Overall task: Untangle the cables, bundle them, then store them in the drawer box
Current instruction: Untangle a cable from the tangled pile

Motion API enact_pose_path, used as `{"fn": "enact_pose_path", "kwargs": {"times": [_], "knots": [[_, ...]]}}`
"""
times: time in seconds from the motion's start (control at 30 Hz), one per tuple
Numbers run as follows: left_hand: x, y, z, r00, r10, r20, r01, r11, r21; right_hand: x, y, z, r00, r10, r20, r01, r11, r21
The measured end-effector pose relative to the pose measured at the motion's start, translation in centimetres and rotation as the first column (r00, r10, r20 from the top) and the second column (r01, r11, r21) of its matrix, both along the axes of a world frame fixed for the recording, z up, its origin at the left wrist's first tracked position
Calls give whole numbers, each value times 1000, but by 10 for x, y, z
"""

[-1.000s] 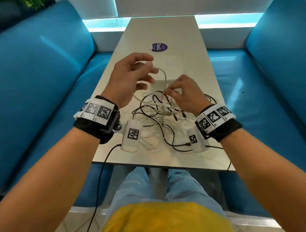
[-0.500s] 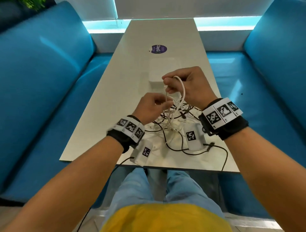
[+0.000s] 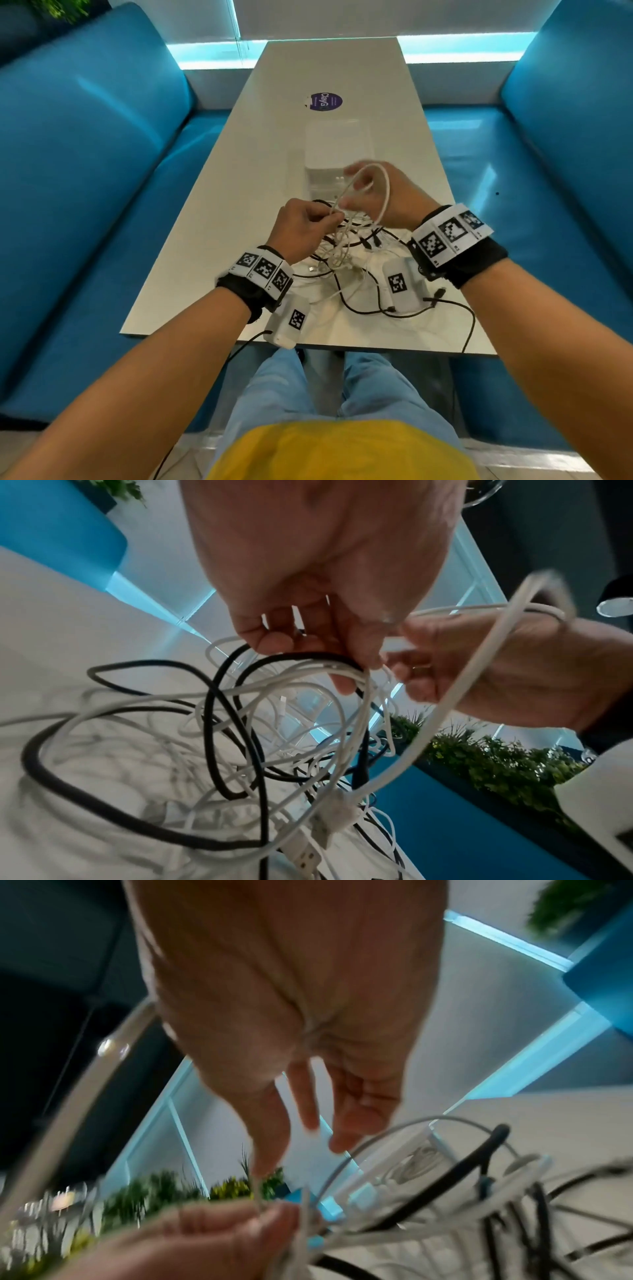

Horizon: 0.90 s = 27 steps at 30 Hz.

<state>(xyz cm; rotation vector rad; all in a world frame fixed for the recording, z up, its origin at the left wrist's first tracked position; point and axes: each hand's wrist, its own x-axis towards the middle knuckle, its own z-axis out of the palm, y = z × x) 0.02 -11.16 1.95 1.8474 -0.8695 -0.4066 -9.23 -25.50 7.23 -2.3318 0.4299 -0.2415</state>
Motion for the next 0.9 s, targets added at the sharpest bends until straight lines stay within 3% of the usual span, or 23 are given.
{"fn": "enact_pose_path", "kwargs": {"times": [0.07, 0.2, 0.37, 0.47, 0.7, 0.8, 0.9], "knots": [[0, 0, 0, 1000, -9, 17, 9, 1000, 6, 1, 1, -5, 990, 32, -138, -43, 996, -75], [1, -1, -1, 999, 25, -44, -26, 999, -19, 2, 6, -4, 993, 82, -88, -87, 994, -64], [5, -2, 0, 989, 113, -94, -119, 991, -57, 2, 3, -7, 977, -210, -34, 213, 968, 135], [4, -1, 3, 992, 103, -68, -106, 993, -51, 0, 5, -11, 942, -333, -35, 335, 941, 51], [3, 6, 6, 999, 40, -5, -40, 999, -4, 0, 11, -8, 893, -450, -21, 446, 890, -97], [10, 12, 7, 995, 89, -35, -90, 996, -27, -3, 4, -8, 859, -509, 57, 507, 861, 44], [14, 12, 8, 994, 108, 33, -106, 993, -55, -2, 1, -9, 892, -437, 120, 418, 896, 151]]}}
